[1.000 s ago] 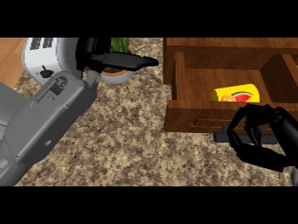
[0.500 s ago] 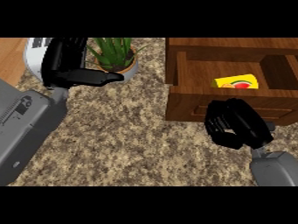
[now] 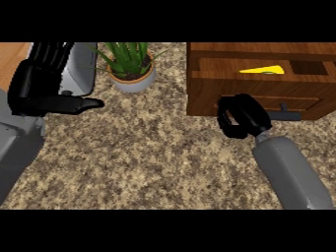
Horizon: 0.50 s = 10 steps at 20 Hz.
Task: Pick up the cup, place it into the drawer and close the drawer
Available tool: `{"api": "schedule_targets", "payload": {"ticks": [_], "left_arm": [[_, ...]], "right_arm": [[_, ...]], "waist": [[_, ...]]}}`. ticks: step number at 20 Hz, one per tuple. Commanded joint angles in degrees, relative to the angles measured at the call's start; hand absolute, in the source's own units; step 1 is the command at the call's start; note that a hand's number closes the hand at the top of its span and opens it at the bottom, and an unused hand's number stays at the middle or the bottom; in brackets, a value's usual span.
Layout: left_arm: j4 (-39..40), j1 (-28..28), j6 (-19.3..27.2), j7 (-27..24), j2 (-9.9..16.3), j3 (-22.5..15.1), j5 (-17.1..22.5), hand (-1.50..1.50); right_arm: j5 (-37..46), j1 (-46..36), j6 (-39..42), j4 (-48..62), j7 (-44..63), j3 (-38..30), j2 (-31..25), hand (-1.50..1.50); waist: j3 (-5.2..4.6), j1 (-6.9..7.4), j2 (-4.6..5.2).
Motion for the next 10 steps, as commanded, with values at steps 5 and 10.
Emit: {"api": "schedule_targets", "payload": {"ticks": [5, 10], "left_arm": [[-4.00, 5.96, -5.22, 0.07, 3.43, 3.10, 0.95, -1.50], [-3.84, 5.48, -5.68, -0.15, 2.62, 3.80, 0.49, -1.50]], "right_arm": [[-1.50, -15.59, -3.24, 27.04, -8.71, -8.06, -2.00, 1.50], [-2.87, -23.58, -0.92, 36.26, -10.41, -11.47, -4.47, 1.50]], "waist": [[0.12, 1.78, 0.72], [0.14, 2.29, 1.11]]}}
